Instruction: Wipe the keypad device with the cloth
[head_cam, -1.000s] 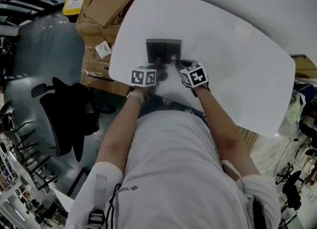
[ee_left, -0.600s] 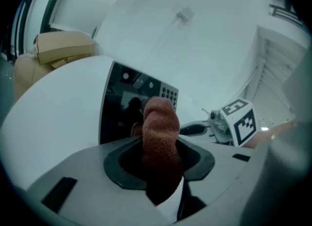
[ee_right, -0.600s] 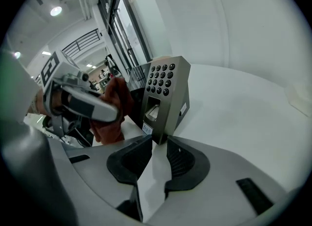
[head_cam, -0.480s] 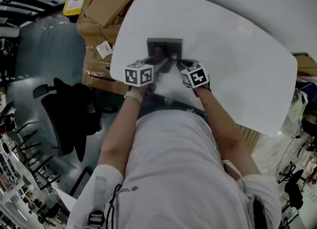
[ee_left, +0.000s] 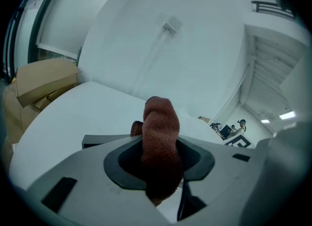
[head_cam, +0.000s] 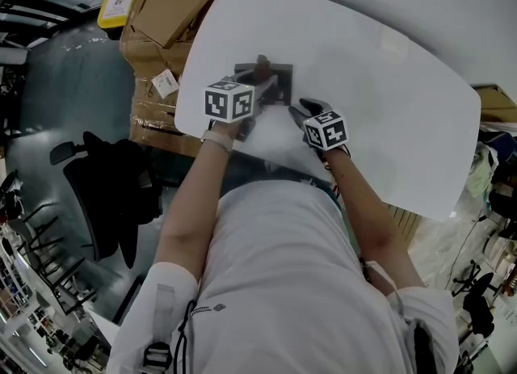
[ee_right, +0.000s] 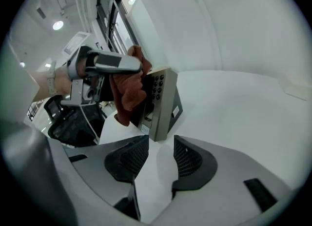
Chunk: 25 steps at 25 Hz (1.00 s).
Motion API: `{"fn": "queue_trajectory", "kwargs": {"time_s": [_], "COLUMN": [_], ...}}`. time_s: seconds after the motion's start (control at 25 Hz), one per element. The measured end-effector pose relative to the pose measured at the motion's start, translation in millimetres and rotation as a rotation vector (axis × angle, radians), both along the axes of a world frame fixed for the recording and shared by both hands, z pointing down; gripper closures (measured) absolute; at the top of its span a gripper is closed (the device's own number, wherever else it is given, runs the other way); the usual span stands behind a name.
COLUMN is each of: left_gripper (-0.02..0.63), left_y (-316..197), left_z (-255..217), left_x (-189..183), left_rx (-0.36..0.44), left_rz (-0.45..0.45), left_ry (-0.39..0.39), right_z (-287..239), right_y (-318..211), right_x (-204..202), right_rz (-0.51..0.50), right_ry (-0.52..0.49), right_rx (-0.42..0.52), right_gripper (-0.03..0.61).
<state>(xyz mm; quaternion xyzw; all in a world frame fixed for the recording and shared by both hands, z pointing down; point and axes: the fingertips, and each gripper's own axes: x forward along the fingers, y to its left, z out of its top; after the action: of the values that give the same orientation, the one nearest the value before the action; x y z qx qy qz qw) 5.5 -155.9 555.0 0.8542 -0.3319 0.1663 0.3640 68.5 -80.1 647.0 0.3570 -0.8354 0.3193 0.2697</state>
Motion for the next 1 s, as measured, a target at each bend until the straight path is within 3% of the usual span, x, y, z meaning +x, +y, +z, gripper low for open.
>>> {"fn": "queue_trajectory", "kwargs": {"time_s": [0.24, 0.76, 1.0], "left_gripper": [0.462, 0.463, 0.463], "left_y": [-3, 21, 36], "left_z": [5, 28, 41], "left_x": [3, 9, 12], "left_rx": [-0.016, -0.063, -0.091], "left_rz": [-0.011, 0.008, 0.024], "left_ry": [0.029, -0.019, -0.041], "right_z": [10, 18, -13], "right_y": [3, 7, -21], "right_x": [12, 17, 22], "right_rz": [-0.013, -0.029, 0.043], "right_ry": [0.035, 0.099, -0.01], "right_rx": [-0.043, -0.034, 0.024], "right_gripper": [0.442, 0.442, 0.442]}}
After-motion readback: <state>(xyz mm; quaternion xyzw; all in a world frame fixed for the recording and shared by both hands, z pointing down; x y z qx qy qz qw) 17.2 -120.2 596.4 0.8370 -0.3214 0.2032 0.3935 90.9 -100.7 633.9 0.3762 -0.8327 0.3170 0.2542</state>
